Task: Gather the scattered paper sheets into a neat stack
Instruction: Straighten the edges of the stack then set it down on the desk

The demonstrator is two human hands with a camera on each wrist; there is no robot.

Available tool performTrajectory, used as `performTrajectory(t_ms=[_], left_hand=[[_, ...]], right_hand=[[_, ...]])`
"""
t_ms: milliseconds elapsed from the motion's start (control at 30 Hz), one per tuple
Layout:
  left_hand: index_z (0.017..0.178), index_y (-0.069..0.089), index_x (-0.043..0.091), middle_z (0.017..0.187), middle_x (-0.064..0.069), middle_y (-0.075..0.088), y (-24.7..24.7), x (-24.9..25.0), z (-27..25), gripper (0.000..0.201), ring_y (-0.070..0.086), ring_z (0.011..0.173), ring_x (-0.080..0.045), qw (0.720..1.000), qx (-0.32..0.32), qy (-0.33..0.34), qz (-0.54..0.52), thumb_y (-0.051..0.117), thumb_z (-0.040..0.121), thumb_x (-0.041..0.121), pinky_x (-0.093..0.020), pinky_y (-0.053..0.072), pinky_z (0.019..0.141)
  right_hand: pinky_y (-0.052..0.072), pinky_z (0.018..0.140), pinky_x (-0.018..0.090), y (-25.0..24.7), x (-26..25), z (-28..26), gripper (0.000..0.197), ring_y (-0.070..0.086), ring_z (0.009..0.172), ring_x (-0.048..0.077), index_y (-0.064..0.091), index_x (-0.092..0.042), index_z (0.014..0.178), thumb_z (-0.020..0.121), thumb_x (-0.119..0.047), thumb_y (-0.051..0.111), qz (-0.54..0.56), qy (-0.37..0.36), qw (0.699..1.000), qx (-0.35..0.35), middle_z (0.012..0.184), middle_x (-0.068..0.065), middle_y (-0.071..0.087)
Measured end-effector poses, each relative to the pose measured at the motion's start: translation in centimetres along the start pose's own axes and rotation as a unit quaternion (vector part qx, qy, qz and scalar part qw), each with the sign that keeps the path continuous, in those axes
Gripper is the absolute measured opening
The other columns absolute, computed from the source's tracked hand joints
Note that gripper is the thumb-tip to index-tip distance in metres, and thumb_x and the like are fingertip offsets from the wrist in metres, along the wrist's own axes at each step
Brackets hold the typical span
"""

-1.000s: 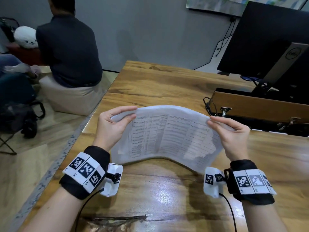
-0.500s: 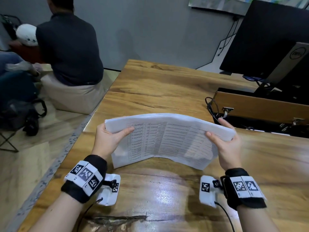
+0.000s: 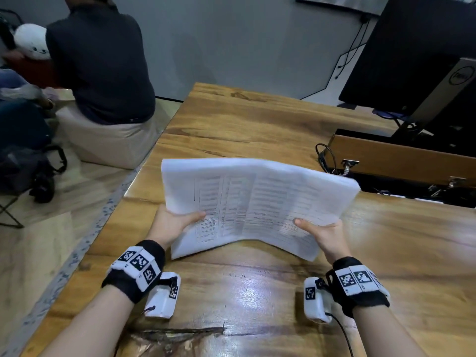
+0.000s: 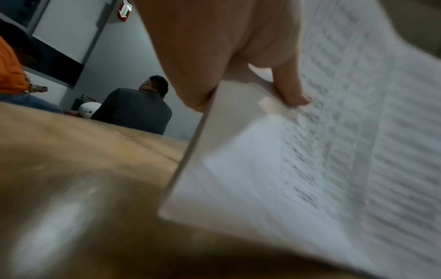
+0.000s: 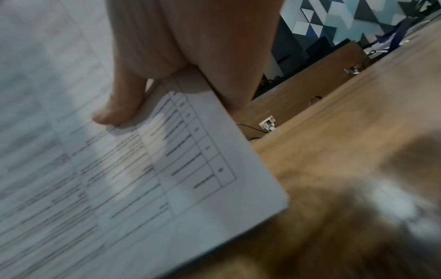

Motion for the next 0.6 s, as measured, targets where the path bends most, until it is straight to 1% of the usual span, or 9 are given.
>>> performTrajectory(t_ms=[67, 133, 167, 233, 300, 400, 467, 533, 600], left_hand=[[0.083, 0.065, 0.018, 0.064, 0.019, 0.073, -0.2, 1.3, 0.6, 0.028, 0.068, 0.065, 0.007, 0.999, -0.027, -0.011, 0.019, 0.076, 0.068, -0.002, -0.015, 0.053, 0.068], [0.088, 0.068, 0.016, 0.075, 0.011, 0.075, -1.1, 2.6, 1.5, 0.031, 0.070, 0.074, -0.001, 0.998, -0.056, -0.021, 0.024, 0.080, 0.063, 0.004, -0.023, 0.054, 0.075], [0.088, 0.071, 0.016, 0.080, 0.008, 0.076, -1.5, 3.3, 1.9, 0.034, 0.071, 0.077, -0.005, 0.997, -0.079, -0.019, 0.018, 0.084, 0.057, 0.008, -0.024, 0.056, 0.073], [0.085, 0.072, 0.015, 0.080, 0.007, 0.077, -1.9, 4.6, 2.8, 0.037, 0.073, 0.075, -0.007, 0.993, -0.114, -0.016, 0.012, 0.086, 0.051, 0.008, -0.020, 0.057, 0.065], [0.089, 0.069, 0.014, 0.076, 0.010, 0.077, -2.1, 5.6, 3.3, 0.035, 0.072, 0.072, -0.005, 0.991, -0.128, -0.014, 0.026, 0.080, 0.059, 0.000, -0.020, 0.057, 0.064], [0.100, 0.069, 0.012, 0.090, 0.005, 0.077, -2.2, 6.1, 4.2, 0.060, 0.072, 0.089, -0.011, 0.987, -0.152, -0.019, 0.042, 0.090, 0.044, 0.010, -0.027, 0.057, 0.078], [0.101, 0.068, 0.014, 0.094, 0.004, 0.077, -2.1, 6.0, 4.3, 0.080, 0.072, 0.091, -0.011, 0.985, -0.168, -0.033, 0.037, 0.094, 0.027, 0.029, -0.022, 0.058, 0.073], [0.099, 0.065, 0.022, 0.095, 0.004, 0.076, -2.1, 5.5, 4.2, 0.090, 0.072, 0.087, -0.010, 0.980, -0.185, -0.053, 0.049, 0.092, 0.016, 0.044, -0.024, 0.059, 0.070], [0.094, 0.063, 0.024, 0.085, 0.005, 0.077, -2.3, 4.7, 3.2, 0.090, 0.073, 0.074, -0.010, 0.970, -0.213, -0.092, 0.077, 0.090, 0.012, 0.049, -0.025, 0.059, 0.061]], right_hand=[[0.054, 0.067, 0.013, 0.1, -1.6, 0.2, 0.035, 0.070, 0.081, 0.001, 0.069, -0.011, 0.093, 0.066, 0.010, 0.075, -0.024, -0.007, 0.999, -0.021, 0.080, -0.014, 0.075], [0.055, 0.070, 0.015, 0.0, -2.8, 0.3, 0.037, 0.070, 0.085, 0.002, 0.069, -0.012, 0.099, 0.066, 0.004, 0.076, -0.030, 0.007, 0.997, -0.070, 0.084, -0.013, 0.076], [0.057, 0.073, 0.018, 0.0, -3.1, 0.1, 0.037, 0.071, 0.088, 0.005, 0.069, -0.014, 0.099, 0.065, -0.005, 0.079, -0.017, 0.025, 0.995, -0.099, 0.088, -0.011, 0.076], [0.059, 0.074, 0.026, 0.2, -3.1, -0.3, 0.048, 0.072, 0.091, 0.014, 0.072, -0.017, 0.094, 0.051, -0.030, 0.088, 0.020, 0.060, 0.988, -0.140, 0.096, -0.003, 0.076], [0.059, 0.068, 0.028, 0.7, -2.8, -0.8, 0.065, 0.072, 0.089, 0.019, 0.072, -0.015, 0.093, 0.037, -0.043, 0.091, 0.053, 0.073, 0.987, -0.134, 0.097, 0.002, 0.076], [0.060, 0.066, 0.032, 1.3, -2.6, -1.4, 0.060, 0.073, 0.083, 0.020, 0.071, -0.013, 0.091, 0.040, -0.039, 0.090, 0.076, 0.061, 0.991, -0.097, 0.090, 0.002, 0.077], [0.060, 0.064, 0.032, 1.3, -2.6, -1.9, 0.063, 0.073, 0.079, 0.021, 0.070, -0.011, 0.090, 0.038, -0.040, 0.089, 0.082, 0.060, 0.991, -0.082, 0.087, 0.003, 0.077], [0.058, 0.058, 0.028, 0.8, -2.3, -2.1, 0.067, 0.074, 0.075, 0.019, 0.068, -0.009, 0.092, 0.037, -0.040, 0.090, 0.086, 0.064, 0.992, -0.060, 0.083, 0.004, 0.077], [0.058, 0.056, 0.026, 0.0, -1.9, -2.0, 0.042, 0.073, 0.070, 0.015, 0.065, -0.009, 0.096, 0.059, -0.021, 0.081, 0.096, 0.067, 0.993, -0.030, 0.085, 0.006, 0.076]])
Point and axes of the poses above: each hand's wrist, its own z-axis towards the middle knuckle, its own y-axis out of the palm, x = y × z, the point moved 5 cm from there along z, towards the middle knuckle
